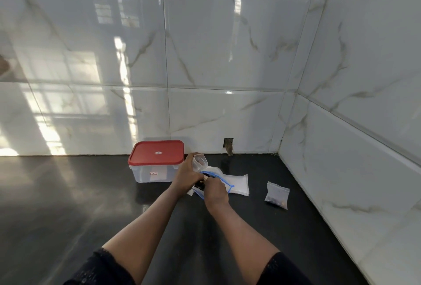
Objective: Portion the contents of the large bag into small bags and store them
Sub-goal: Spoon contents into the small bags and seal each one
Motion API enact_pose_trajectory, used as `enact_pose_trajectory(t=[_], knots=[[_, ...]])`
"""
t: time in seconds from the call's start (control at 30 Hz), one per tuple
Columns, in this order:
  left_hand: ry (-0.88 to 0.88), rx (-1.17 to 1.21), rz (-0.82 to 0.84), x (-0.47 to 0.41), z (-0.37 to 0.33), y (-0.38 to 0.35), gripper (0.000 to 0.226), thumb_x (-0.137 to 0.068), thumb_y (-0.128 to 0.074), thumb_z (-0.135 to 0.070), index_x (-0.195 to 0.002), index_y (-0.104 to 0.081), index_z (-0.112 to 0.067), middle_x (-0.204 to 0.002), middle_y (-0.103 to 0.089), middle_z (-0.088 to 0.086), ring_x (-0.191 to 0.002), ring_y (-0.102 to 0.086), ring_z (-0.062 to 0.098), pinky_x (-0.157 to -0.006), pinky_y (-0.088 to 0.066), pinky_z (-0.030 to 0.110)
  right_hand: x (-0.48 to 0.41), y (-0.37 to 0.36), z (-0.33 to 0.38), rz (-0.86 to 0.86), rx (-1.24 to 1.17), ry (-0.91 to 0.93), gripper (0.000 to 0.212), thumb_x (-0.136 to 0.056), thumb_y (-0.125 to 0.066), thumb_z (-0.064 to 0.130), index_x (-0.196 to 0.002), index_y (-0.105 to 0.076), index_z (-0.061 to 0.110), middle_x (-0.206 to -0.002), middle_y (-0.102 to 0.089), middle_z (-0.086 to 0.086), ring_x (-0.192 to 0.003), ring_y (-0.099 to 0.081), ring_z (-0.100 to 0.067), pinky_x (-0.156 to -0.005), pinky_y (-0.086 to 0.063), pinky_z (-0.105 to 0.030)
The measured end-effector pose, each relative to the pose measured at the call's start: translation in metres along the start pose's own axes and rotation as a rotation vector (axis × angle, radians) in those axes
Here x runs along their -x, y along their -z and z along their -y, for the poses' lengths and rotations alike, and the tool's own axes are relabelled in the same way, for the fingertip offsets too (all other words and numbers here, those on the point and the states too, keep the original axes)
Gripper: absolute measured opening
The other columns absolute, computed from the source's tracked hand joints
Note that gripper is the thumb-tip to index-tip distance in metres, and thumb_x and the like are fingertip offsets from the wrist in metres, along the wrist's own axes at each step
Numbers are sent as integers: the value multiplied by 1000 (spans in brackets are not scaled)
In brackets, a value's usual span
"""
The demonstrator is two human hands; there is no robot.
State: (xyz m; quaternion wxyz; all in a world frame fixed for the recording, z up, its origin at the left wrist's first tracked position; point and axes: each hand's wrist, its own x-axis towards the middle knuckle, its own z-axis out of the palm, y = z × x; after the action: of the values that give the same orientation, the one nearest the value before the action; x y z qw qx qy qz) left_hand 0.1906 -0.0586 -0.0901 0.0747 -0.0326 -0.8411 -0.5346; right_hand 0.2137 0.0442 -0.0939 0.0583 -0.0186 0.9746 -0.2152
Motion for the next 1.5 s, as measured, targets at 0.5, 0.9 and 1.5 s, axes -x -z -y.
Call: enact_pose_trajectory(t=[0.5, 0.9, 1.5], knots=[[-8, -13, -19, -11, -1, -2, 59, -71, -67, 3, -122, -45, -15, -106, -53, -1, -96, -52, 17, -72, -42, 17, -2, -4, -10, -119, 16, 19, 32, -96, -48, 4, -127, -56, 5, -124, -60, -12, -113, -58, -21, -94, -47, -27], [1, -47, 22, -15, 13, 0, 59, -70, -73, -3, -120, -46, -17, -105, -54, -3, -100, -54, 18, -92, -48, 35, -4, 1, -9, 35, 207, 141, 35, -95, -50, 6, -130, -51, 2, -128, -57, -15, -118, -56, -26, -99, -45, -34], [60, 17, 128, -8, 9, -11, 63, -69, -66, 7, -123, -42, -14, -111, -51, 5, -100, -53, 21, -79, -47, 25, 8, -16, -8, -206, -404, -269, 31, -97, -40, 1, -123, -56, -3, -123, -58, -17, -111, -58, -25, -86, -48, -27]])
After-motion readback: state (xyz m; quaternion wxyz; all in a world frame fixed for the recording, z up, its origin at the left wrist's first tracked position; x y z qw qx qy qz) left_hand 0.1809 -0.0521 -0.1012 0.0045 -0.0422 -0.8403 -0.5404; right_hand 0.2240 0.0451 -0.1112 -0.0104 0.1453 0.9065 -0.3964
